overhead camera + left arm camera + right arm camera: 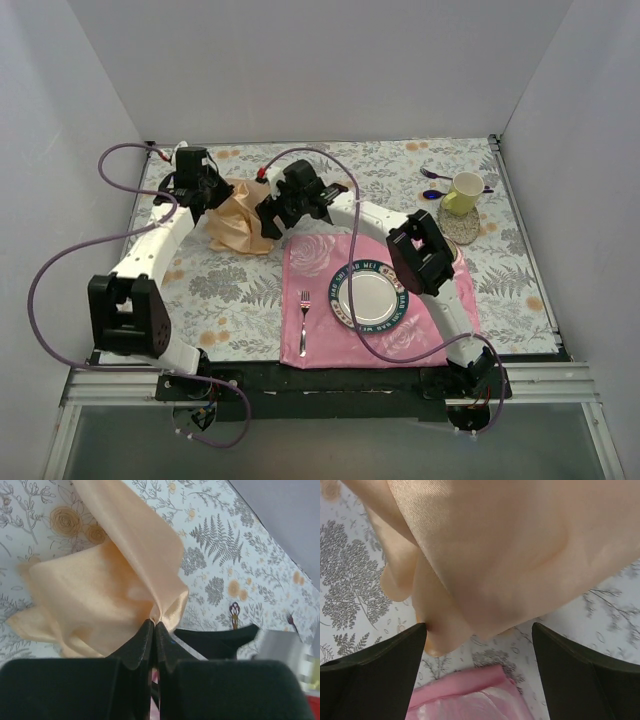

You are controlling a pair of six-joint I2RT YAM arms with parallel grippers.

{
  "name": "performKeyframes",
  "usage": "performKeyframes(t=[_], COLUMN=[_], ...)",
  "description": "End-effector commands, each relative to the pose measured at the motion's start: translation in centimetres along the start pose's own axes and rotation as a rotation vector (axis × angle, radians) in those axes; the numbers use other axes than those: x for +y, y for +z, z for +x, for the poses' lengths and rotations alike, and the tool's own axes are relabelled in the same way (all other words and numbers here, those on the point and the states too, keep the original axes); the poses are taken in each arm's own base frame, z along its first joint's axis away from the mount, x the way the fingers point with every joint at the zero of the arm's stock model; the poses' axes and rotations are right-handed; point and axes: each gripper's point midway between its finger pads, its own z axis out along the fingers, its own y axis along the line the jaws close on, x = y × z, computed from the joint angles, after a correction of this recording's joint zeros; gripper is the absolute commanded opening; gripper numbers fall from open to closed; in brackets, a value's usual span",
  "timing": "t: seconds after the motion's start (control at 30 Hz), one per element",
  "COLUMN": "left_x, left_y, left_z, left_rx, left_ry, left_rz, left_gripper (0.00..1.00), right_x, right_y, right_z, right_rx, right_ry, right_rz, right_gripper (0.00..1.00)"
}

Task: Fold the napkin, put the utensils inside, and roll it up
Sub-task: Grab the napkin with the left arm

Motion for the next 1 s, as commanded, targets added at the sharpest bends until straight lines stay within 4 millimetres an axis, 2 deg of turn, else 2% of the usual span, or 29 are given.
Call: performKeyframes(t=[0.0, 0.07, 0.1, 0.17, 0.2, 0.23, 0.3, 0.33, 0.4, 0.43, 0.5, 0.53, 0.6, 0.63, 0.67, 0.7, 0.73, 0.8, 0.83, 0.87, 0.9, 0.93, 0.97], left_x=[1.0, 0.9, 1.3, 0.7, 0.6, 0.1, -0.1, 0.2, 0.0, 0.2, 0.5, 0.4, -0.3, -0.3, -0.3, -0.3, -0.1, 0.3, 0.6, 1.6, 2.2, 2.7, 4.5], left_y=[-4.0, -6.0, -6.6, -8.7, -9.4, -10.6, -12.8, -13.9, -17.3, -18.5, -21.4, -23.1, -24.6, -24.2, -23.9, -22.7, -21.8, -18.0, -16.6, -13.6, -12.1, -11.3, -8.9], left_z=[0.9, -0.3, -1.3, -3.6, -4.5, -6.5, -8.5, -9.8, -12.2, -13.1, -15.2, -15.9, -16.8, -16.7, -16.6, -15.8, -15.3, -13.3, -12.6, -11.2, -10.3, -10.4, -8.7], left_rx=[0.010, -0.036, -0.078, -0.152, -0.182, -0.251, -0.333, -0.392, -0.506, -0.550, -0.665, -0.709, -0.745, -0.732, -0.721, -0.686, -0.662, -0.557, -0.510, -0.426, -0.370, -0.336, -0.233], left_ry=[0.004, 0.031, 0.034, 0.057, 0.061, 0.056, 0.055, 0.042, 0.015, 0.003, -0.009, 0.001, 0.025, 0.039, 0.050, 0.070, 0.089, 0.133, 0.162, 0.200, 0.224, 0.220, 0.216], left_rz=[-0.002, 0.002, -0.028, -0.032, -0.040, -0.053, -0.058, -0.088, -0.090, -0.101, -0.121, -0.103, -0.084, -0.096, -0.100, -0.094, -0.098, -0.115, -0.131, -0.182, -0.209, -0.233, -0.301], left_gripper=[0.00, 0.00, 0.00, 0.00, 0.00, 0.00, 0.00, 0.00, 0.00, 0.00, 0.00, 0.00, 0.00, 0.00, 0.00, 0.00, 0.01, 0.08, 0.11, 0.17, 0.22, 0.31, 0.70], right_x=[2.8, 4.0, 4.3, 5.1, 5.5, 6.7, 8.1, 9.7, 11.9, 14.2, 16.4, 18.6, 20.3, 21.3, 21.4, 21.1, 20.3, 18.2, 15.2, 13.7, 12.5, 9.3, 7.7], right_y=[0.7, 0.8, 0.3, -1.0, -1.6, -3.0, -4.7, -6.4, -8.3, -10.1, -11.8, -13.7, -15.2, -16.9, -17.3, -16.8, -16.7, -15.4, -12.8, -11.8, -11.9, -9.2, -8.5], right_z=[-2.8, -2.8, -3.4, -5.1, -5.7, -7.5, -9.0, -10.4, -11.5, -12.5, -12.9, -13.6, -13.1, -13.2, -13.1, -12.3, -12.2, -11.4, -10.4, -10.2, -11.8, -8.9, -8.0], right_rx=[-0.067, -0.064, -0.068, -0.097, -0.106, -0.138, -0.165, -0.194, -0.216, -0.241, -0.246, -0.268, -0.273, -0.292, -0.300, -0.304, -0.302, -0.256, -0.207, -0.180, -0.184, -0.064, -0.015], right_ry=[-0.157, -0.158, -0.153, -0.144, -0.144, -0.153, -0.126, -0.133, -0.146, -0.182, -0.238, -0.274, -0.262, -0.258, -0.232, -0.215, -0.171, -0.113, -0.067, -0.052, -0.054, 0.008, 0.019], right_rz=[-0.061, -0.093, -0.094, -0.108, -0.117, -0.145, -0.182, -0.228, -0.282, -0.327, -0.358, -0.398, -0.471, -0.527, -0.542, -0.553, -0.560, -0.497, -0.398, -0.346, -0.291, -0.181, -0.117], right_gripper=[0.84, 0.72, 0.57, 0.39, 0.18, 0.05, 0.01, 0.01, 0.01, 0.01, 0.01, 0.01, 0.01, 0.01, 0.01, 0.01, 0.01, 0.01, 0.01, 0.11, 0.35, 0.50, 0.66])
